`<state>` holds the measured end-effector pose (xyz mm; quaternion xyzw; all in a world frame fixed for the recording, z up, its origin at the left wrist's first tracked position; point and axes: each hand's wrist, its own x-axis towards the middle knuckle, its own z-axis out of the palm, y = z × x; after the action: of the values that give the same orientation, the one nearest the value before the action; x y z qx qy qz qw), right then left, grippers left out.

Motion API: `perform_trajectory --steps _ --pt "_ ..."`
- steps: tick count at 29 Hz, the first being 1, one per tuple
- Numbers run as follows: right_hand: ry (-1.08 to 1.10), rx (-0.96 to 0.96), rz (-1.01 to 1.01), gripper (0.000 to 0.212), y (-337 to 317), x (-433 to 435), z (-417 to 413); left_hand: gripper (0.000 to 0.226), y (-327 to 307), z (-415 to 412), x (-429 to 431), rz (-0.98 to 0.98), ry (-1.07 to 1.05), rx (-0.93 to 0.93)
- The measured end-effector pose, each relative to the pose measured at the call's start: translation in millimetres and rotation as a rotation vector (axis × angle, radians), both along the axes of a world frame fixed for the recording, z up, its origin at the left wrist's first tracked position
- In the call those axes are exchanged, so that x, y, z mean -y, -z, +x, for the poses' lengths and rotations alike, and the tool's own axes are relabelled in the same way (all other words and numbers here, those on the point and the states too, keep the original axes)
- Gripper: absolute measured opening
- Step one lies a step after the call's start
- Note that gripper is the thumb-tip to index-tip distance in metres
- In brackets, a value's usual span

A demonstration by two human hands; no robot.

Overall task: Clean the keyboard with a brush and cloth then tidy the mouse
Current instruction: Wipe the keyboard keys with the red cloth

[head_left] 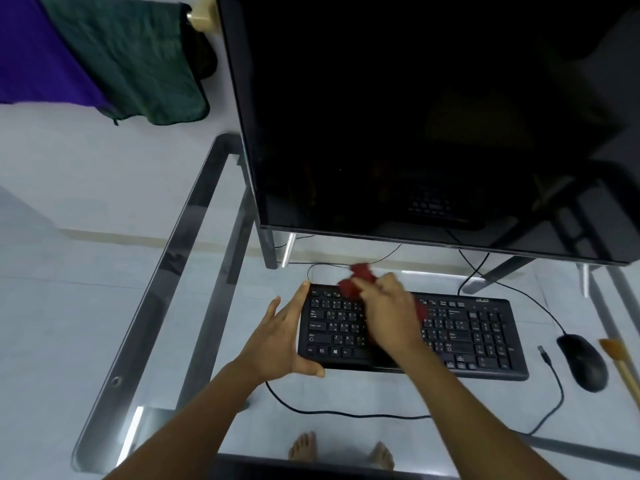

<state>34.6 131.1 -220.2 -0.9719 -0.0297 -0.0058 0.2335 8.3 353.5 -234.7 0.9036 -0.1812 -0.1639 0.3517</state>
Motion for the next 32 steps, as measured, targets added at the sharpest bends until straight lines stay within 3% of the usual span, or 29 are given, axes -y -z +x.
perform_trajectory --steps 2,4,8,11,15,17,19,21,23,25,29,32 --pt "0.288 0.005 -0.102 0.032 3.8 18.3 6.6 0.142 -2.1 -0.7 0.8 0.0 -0.015 0.005" --pt "0.376 -0.042 -0.13 0.035 5.9 3.1 6.5 0.142 -4.4 -1.0 1.5 0.007 -0.021 -0.005" --pt "-0.026 -0.077 -0.011 0.049 1.2 -62.8 -11.2 0.146 3.1 0.4 1.3 0.012 -0.003 -0.008" --pt "-0.224 -0.011 -0.032 0.054 -1.2 -45.1 -13.7 0.145 3.8 -0.1 0.6 0.012 -0.02 -0.029" --pt "0.294 0.02 -0.106 0.042 11.1 10.9 -0.4 0.141 -8.2 -1.2 2.2 -0.003 -0.039 -0.019" --pt "0.34 0.013 -0.1 0.044 15.2 -12.5 -6.2 0.141 -8.3 -1.8 1.7 0.001 -0.044 -0.007" --pt "0.253 0.006 -0.012 0.045 14.3 -54.7 -19.9 0.143 -3.6 -1.4 -0.1 0.0 -0.026 0.018" --pt "-0.001 -0.012 0.002 0.047 8.5 -78.2 -37.3 0.143 5.4 -1.2 -0.8 0.003 0.004 0.058" --pt "-0.28 -0.053 -0.011 0.05 1.7 -68.1 -45.8 0.143 8.8 -0.9 -2.1 0.013 0.009 0.054" --pt "-0.307 -0.084 0.061 0.037 -0.6 -30.9 -47.4 0.145 3.1 -1.1 -0.9 -0.008 -0.009 0.017" --pt "0.091 0.06 -0.017 0.041 14.9 16.5 -41.8 0.143 -3.1 -1.6 -0.1 -0.013 -0.02 0.012" --pt "0.082 0.044 0.014 0.049 11.5 -31.3 -54.1 0.144 2.5 -0.5 -1.3 -0.013 0.001 0.033"
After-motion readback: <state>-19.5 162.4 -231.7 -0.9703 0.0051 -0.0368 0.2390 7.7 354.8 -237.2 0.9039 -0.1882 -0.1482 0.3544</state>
